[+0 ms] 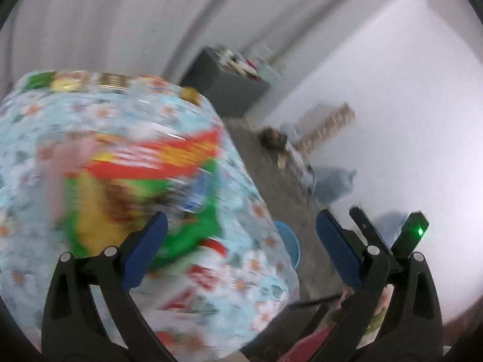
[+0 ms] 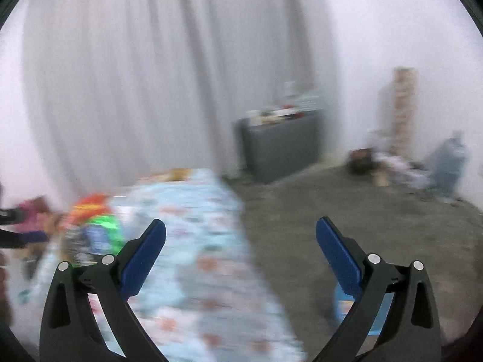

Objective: Collect trash
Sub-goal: 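Grasp the clear plastic bowl with the left gripper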

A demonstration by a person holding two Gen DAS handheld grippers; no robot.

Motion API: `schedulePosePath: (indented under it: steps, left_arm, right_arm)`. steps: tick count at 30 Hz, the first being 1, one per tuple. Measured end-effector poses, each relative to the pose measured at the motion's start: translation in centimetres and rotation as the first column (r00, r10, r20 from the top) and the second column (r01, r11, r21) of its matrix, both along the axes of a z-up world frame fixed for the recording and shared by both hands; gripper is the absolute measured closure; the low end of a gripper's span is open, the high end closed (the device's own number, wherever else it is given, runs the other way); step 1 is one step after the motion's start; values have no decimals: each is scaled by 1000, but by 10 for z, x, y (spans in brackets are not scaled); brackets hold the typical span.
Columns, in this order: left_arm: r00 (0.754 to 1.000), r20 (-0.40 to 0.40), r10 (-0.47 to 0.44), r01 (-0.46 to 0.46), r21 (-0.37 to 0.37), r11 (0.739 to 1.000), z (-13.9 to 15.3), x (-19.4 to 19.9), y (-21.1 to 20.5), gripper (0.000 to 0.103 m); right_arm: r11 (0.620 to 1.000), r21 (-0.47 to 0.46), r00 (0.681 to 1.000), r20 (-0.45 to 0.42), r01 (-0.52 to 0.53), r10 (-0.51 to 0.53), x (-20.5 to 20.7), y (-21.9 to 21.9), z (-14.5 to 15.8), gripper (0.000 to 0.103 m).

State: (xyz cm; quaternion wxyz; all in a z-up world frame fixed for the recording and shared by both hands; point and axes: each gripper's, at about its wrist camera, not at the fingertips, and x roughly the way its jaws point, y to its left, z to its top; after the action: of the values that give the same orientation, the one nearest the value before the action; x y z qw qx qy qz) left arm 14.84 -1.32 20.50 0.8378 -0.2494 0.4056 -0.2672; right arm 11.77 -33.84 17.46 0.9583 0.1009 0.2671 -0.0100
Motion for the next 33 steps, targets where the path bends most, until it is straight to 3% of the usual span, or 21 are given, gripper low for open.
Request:
schedulePosePath:
  steps: [6,11,17,20,23,25,29,33]
  left_arm:
    - [983,-29,182,-184,-71,980,-33,31,97,9]
    - [972,-50,228,-229,-10,973,-59,73,128,9]
    - [997,-67,40,-33,107,994,-70,143,106,9]
    - [995,-84,-49,65,203,977,-72,176,79,9]
    - [988,-96,-123,147,308,940,-83,203,45,9]
    - [985,-97,-145,170,352,920,-90,214,32,9]
    - [980,-139,-145,186,351,918,-114,233,18,9]
    - [973,-181,-143,204,386,900,-129,248,7,9]
  right_arm:
    - [965,161,971,-90,-207,223,69,38,9,6]
    - [923,285,921,-218,-258,324,139,55,0,6]
    - [884,452,875,-373,-118,307,209,69,-46,11]
    - [865,500,844,-440,-54,306,232,66,-73,16]
    - [834,551,806,-502,20,313,247,63,-103,20]
    - [813,581,790,-519,46,326,250,60,-116,22]
    - [792,606,777,-532,72,336,251,54,-133,22]
    - [753,647,760,-548,120,350,256,46,-149,25]
